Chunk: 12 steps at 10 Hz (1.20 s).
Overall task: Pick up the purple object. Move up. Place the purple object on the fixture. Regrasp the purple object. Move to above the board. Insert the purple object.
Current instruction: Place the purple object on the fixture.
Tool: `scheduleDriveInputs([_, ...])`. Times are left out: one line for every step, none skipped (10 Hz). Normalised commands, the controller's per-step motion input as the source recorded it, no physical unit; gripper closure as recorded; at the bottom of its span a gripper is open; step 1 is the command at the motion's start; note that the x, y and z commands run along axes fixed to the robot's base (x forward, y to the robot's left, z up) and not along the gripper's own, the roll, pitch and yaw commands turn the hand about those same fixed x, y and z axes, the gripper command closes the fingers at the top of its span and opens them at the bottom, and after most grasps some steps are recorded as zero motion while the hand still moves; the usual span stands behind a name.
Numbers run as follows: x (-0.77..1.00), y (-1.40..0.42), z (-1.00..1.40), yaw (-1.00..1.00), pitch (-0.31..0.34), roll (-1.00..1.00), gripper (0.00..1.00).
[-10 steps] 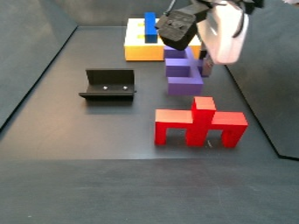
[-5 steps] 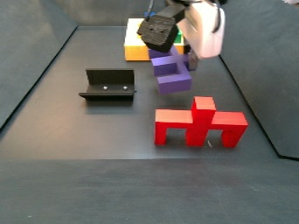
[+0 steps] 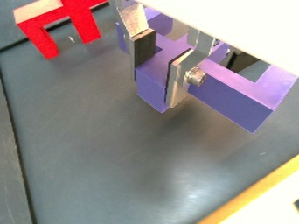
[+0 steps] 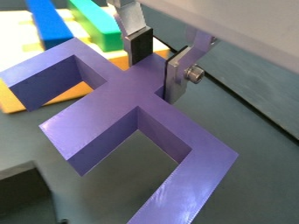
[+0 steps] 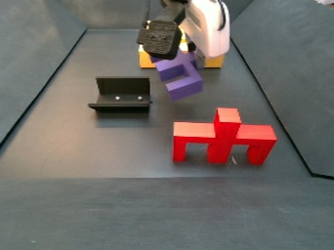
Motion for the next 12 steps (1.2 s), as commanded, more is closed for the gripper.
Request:
scheduleDriveInputs([0.46,-0.11,0.09,0.46,0.206,-0.43,1.0])
scheduleDriveInputs([0.43,-0.07,0.1,0.45,0.169,-0.48,1.0])
scheduleDriveInputs([0.51,-0.01,0.12,0.35,0.217,-0.53,1.0])
scheduleDriveInputs([0.57,0.0,0.21,0.23,0.369,-0.6,1.0])
scheduleDriveInputs([0.56,0.0,0.26,0.21,0.417,-0.62,1.0])
scheduleDriveInputs([0.57,0.0,0.25,0.21,0.406,-0.6,1.0])
scheduleDriveInputs([0.57,0.0,0.24,0.21,0.394,-0.6,1.0])
scheduleDriveInputs([0.59,0.0,0.21,0.2,0.377,-0.61,1.0])
scheduleDriveInputs([0.61,0.0,0.19,0.2,0.346,-0.6,1.0])
scheduleDriveInputs([0.62,0.0,0.1,0.19,0.34,-0.59,1.0])
scheduleDriveInputs([0.54,0.16,0.0,0.2,0.386,-0.51,1.0])
scheduleDriveInputs([0.5,0.19,0.0,0.23,0.389,-0.45,1.0])
